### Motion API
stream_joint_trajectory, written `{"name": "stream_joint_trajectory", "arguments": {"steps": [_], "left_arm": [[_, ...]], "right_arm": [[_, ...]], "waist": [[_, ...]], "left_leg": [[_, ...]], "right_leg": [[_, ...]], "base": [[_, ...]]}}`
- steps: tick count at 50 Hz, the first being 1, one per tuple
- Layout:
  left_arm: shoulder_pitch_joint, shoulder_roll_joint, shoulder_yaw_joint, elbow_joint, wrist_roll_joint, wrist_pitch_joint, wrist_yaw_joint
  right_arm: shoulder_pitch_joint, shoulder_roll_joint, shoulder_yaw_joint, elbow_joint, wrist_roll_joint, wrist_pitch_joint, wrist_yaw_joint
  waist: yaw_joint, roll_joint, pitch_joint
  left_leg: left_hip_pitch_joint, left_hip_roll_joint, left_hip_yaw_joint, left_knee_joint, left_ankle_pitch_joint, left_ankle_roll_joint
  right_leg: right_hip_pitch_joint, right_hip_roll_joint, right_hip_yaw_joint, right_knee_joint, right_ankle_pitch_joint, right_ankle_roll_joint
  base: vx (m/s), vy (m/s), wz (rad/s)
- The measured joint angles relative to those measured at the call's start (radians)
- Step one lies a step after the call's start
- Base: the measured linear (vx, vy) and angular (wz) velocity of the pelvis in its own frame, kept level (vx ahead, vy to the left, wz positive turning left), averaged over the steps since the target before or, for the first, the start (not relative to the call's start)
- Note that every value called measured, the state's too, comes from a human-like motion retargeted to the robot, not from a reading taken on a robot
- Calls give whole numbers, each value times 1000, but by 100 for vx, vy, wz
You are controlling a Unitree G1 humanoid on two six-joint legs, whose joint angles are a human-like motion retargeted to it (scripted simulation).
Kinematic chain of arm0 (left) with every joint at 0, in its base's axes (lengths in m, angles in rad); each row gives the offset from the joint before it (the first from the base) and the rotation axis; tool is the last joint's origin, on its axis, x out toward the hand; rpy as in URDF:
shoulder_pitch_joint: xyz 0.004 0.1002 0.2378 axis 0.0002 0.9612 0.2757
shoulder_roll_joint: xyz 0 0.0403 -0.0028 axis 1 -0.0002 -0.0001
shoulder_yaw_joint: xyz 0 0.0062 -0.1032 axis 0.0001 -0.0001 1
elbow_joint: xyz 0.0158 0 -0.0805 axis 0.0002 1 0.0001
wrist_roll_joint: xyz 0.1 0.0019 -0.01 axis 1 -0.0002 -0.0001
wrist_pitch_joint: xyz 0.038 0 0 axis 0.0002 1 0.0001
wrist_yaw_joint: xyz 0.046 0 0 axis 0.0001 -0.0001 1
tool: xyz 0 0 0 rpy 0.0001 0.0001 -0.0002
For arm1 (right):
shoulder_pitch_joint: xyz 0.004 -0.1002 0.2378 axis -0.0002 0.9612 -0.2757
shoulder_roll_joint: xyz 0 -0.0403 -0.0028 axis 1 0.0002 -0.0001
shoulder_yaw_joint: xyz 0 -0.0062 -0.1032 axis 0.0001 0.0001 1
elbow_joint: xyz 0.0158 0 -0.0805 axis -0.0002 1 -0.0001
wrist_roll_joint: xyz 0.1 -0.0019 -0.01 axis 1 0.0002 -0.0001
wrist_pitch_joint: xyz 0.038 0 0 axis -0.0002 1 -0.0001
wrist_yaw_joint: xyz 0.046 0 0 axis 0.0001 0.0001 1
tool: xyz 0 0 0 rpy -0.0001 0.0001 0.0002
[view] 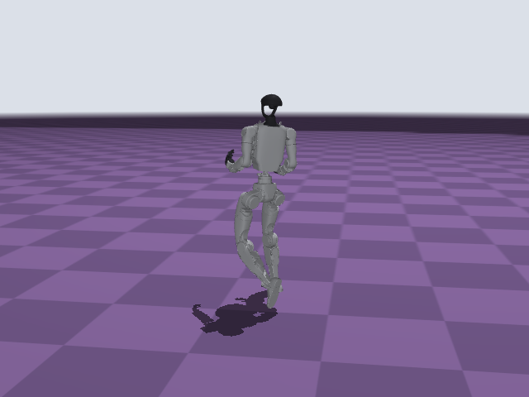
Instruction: Walk run
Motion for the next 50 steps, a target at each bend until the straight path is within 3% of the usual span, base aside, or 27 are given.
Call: {"name": "stream_joint_trajectory", "arguments": {"steps": [2,5,8,12,15,19,20,23,25,27,29,31,35,37,40,43,45,47,50], "left_arm": [[78,-38,-3,41,44,-46,53],[197,-46,-3,88,121,-59,115],[276,-11,25,100,166,-47,126],[303,35,84,80,136,-10,112],[269,41,129,69,71,13,131],[180,-43,152,75,16,32,182],[162,-73,157,77,-2,33,197],[112,-138,115,95,-75,31,259],[80,-161,78,122,-139,36,284],[28,-166,47,157,-204,43,263],[-20,-156,-5,185,-244,41,217],[-71,-144,-49,212,-262,43,155],[-153,-104,-132,202,-220,31,106],[-181,-65,-162,176,-147,22,104],[-214,4,-187,147,-10,16,106],[-221,65,-180,148,96,7,130],[-206,85,-170,168,125,8,148],[-166,76,-152,199,109,22,139],[-84,26,-122,243,20,49,83]], "right_arm": [[-58,-16,-13,-1,-85,-11,-41],[-99,-27,-38,-21,-144,-24,-56],[-126,-45,-23,-57,-126,-36,-59],[-166,-93,1,-107,-29,-38,-41],[-180,-124,22,-129,50,-41,-19],[-164,-79,27,-88,135,-17,38],[-155,-58,40,-70,148,-7,50],[-114,11,57,-25,148,-6,71],[-73,56,75,-5,132,-6,83],[-42,94,102,14,119,-3,90],[-18,117,115,39,116,0,85],[10,125,107,57,116,0,80],[78,109,86,51,124,-7,68],[106,94,65,44,130,-4,70],[132,81,36,38,139,4,64],[125,73,23,33,125,10,50],[110,68,15,21,92,6,38],[93,57,6,4,50,0,32],[71,36,-14,-13,-5,5,40]], "waist": [[39,13,14],[124,-35,10],[201,-61,10],[236,-51,27],[257,-58,23],[305,-97,0],[329,-131,-5],[330,-144,-20],[304,-102,-19],[258,-44,-15],[228,14,-17],[201,49,-18],[134,94,-21],[105,96,-26],[64,70,-29],[75,25,-7],[89,12,19],[87,7,43],[52,12,49]], "left_leg": [[-88,-28,32,-2,-82,22],[-217,-87,115,-112,-201,31],[-284,-66,245,-341,-296,110],[-348,-67,362,-627,-397,197],[-353,-77,519,-784,-460,218],[-275,-90,648,-859,-443,252],[-238,-74,656,-841,-444,259],[-198,-102,490,-851,-508,259],[-169,-54,415,-814,-528,259],[-170,-31,306,-767,-569,259],[-123,8,283,-764,-584,259],[-84,0,209,-785,-582,259],[-26,-47,36,-822,-565,259],[-1,-85,-44,-826,-565,259],[41,-151,-173,-824,-568,259],[105,-208,-257,-812,-581,259],[156,-224,-290,-806,-578,259],[215,-246,-306,-800,-550,259],[290,-296,-326,-801,-441,255]], "right_leg": [[44,16,-27,-59,41,-13],[143,5,-46,-205,134,0],[231,12,-145,-303,177,32],[320,87,-233,-364,128,20],[380,137,-298,-376,59,-8],[438,157,-317,-328,73,40],[459,144,-297,-306,108,58],[457,131,-341,-152,429,158],[397,170,-290,30,616,164],[296,226,-246,218,708,111],[207,299,-143,322,583,113],[129,306,-106,361,470,74],[10,167,-114,266,319,-49],[-15,95,-135,119,314,-59],[-56,53,-66,-112,319,-11],[-106,60,122,-294,290,51],[-128,84,215,-392,262,119],[-126,80,214,-433,242,230],[-105,76,268,-388,289,202]], "base": [[70,-4,24],[62,-12,32],[50,-16,57],[56,-18,118],[71,-18,113],[83,-24,47],[107,-68,-38],[112,-42,49],[90,17,129],[84,13,181],[78,14,213],[75,17,252],[82,19,287],[98,0,299],[69,-9,278],[76,-14,159],[80,-8,90],[107,-5,89],[91,21,137]]}}
